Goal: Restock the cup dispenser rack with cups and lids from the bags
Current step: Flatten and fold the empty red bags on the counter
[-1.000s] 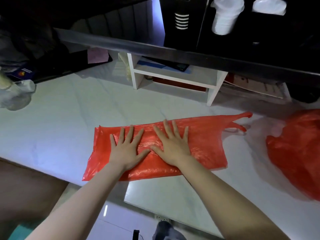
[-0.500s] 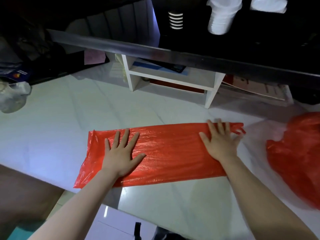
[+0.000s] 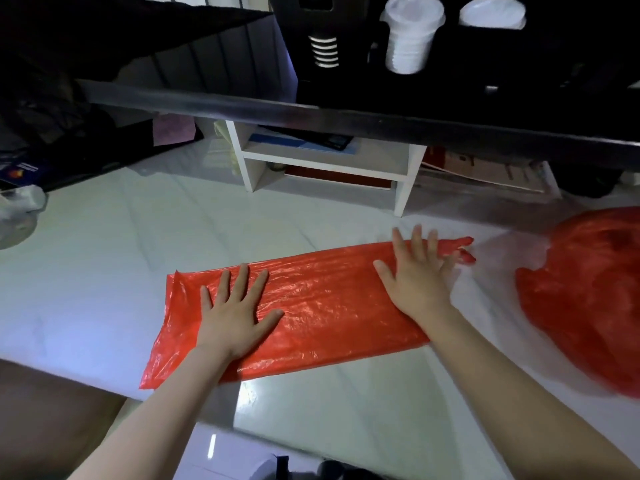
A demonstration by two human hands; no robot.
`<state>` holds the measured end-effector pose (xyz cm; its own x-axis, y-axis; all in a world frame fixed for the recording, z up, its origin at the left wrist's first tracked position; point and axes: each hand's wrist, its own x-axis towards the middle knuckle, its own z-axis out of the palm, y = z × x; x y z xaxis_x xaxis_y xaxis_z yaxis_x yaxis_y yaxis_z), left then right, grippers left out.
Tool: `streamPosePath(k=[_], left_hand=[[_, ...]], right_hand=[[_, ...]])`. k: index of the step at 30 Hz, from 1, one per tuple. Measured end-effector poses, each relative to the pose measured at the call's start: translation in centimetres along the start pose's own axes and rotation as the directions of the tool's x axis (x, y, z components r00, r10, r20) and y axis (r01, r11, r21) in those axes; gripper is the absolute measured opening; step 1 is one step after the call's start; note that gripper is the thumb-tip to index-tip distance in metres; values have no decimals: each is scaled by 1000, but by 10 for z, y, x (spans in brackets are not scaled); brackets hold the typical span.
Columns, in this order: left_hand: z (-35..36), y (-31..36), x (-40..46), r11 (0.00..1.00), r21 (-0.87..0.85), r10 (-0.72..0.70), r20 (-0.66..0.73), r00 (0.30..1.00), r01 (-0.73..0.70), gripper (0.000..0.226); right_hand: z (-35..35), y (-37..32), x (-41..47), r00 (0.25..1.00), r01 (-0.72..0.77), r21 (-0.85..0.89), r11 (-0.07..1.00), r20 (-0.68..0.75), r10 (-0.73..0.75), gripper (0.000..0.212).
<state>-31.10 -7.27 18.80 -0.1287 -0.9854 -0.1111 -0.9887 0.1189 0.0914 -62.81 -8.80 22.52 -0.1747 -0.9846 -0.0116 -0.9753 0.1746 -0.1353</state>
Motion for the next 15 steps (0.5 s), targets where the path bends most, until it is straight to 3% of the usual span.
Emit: streamPosePath(k=[4,8,15], left_hand=[[-6,6,0,1000,-25,-11,45,999,12,85],[-12,-12,-5,976,-217,14,-31,999,-20,84],[-18,-106,-19,997,-37,-64,-11,998,63,79]], right_hand=[[13,-81,-37,958,274,91,958,60,-279,74],[40,-93,-49,952,239,51,970,182,-245,72],[46,-81,-49,961,217,-11,976,176,-212,75]])
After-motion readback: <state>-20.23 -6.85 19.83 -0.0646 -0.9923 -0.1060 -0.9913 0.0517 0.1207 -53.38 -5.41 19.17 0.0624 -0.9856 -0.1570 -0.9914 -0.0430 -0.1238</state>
